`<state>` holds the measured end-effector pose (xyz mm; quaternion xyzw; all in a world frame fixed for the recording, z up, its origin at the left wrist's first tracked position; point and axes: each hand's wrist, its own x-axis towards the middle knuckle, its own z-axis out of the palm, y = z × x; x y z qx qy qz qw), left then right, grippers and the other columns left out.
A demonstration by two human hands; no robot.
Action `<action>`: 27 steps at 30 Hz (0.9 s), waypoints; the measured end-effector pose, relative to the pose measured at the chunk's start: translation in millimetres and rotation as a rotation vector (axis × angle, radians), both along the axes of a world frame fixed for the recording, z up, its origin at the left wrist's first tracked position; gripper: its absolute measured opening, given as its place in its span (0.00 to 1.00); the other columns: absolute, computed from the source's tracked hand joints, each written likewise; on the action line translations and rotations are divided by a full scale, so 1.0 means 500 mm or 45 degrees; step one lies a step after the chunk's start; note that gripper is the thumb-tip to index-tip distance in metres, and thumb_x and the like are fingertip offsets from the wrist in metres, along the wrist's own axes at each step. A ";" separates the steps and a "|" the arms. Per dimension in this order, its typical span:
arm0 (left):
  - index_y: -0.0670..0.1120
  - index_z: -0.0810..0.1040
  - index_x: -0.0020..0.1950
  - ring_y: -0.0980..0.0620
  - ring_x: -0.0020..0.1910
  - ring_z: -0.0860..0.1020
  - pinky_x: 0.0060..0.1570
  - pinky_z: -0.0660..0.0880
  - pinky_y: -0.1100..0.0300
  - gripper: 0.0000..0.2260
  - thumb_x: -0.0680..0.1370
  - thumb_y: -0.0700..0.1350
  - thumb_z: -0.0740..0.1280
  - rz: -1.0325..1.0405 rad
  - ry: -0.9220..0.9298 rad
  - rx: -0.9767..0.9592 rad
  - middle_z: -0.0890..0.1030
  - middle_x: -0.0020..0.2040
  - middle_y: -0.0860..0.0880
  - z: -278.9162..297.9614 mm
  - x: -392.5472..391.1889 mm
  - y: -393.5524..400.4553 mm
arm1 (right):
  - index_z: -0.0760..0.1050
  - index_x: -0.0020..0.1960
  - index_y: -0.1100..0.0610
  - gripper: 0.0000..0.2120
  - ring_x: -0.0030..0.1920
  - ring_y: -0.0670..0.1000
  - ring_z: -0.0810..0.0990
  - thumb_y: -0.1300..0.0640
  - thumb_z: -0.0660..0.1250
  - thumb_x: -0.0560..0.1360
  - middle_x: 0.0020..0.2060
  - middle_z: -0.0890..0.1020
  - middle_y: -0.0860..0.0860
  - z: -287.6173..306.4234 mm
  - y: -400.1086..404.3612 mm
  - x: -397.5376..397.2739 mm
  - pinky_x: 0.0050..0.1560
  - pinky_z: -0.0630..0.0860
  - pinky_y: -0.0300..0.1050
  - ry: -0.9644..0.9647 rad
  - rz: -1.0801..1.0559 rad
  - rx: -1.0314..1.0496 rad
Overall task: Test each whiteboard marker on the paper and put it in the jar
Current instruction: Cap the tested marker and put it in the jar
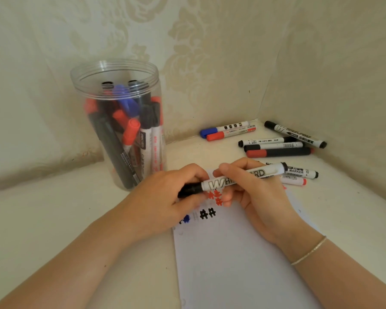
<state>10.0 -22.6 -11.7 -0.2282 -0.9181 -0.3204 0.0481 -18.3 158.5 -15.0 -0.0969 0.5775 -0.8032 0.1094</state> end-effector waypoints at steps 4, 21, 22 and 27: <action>0.52 0.78 0.55 0.54 0.35 0.78 0.32 0.72 0.63 0.07 0.79 0.50 0.64 -0.034 -0.025 0.288 0.80 0.38 0.54 0.014 0.009 0.015 | 0.77 0.38 0.68 0.20 0.32 0.56 0.82 0.49 0.64 0.70 0.36 0.81 0.63 0.005 0.014 -0.011 0.33 0.80 0.44 -0.195 0.194 -0.230; 0.45 0.78 0.31 0.58 0.22 0.69 0.26 0.66 0.71 0.19 0.70 0.60 0.67 0.478 -0.143 0.658 0.72 0.22 0.53 0.005 0.023 0.056 | 0.63 0.32 0.74 0.27 0.30 0.54 0.58 0.53 0.68 0.75 0.26 0.63 0.56 -0.015 -0.003 -0.026 0.31 0.60 0.43 0.281 -0.538 0.594; 0.44 0.78 0.31 0.58 0.21 0.68 0.25 0.65 0.72 0.19 0.71 0.59 0.68 0.493 -0.151 0.677 0.71 0.21 0.54 0.002 0.024 0.060 | 0.62 0.31 0.73 0.27 0.30 0.54 0.58 0.54 0.68 0.75 0.26 0.62 0.56 -0.015 -0.001 -0.025 0.31 0.59 0.43 0.293 -0.532 0.598; 0.44 0.73 0.27 0.58 0.19 0.65 0.24 0.62 0.72 0.20 0.73 0.55 0.68 0.550 -0.136 0.728 0.66 0.19 0.55 -0.004 0.022 0.065 | 0.57 0.29 0.69 0.26 0.27 0.48 0.56 0.59 0.67 0.76 0.24 0.58 0.53 -0.011 -0.006 -0.015 0.27 0.58 0.38 0.341 -0.564 0.613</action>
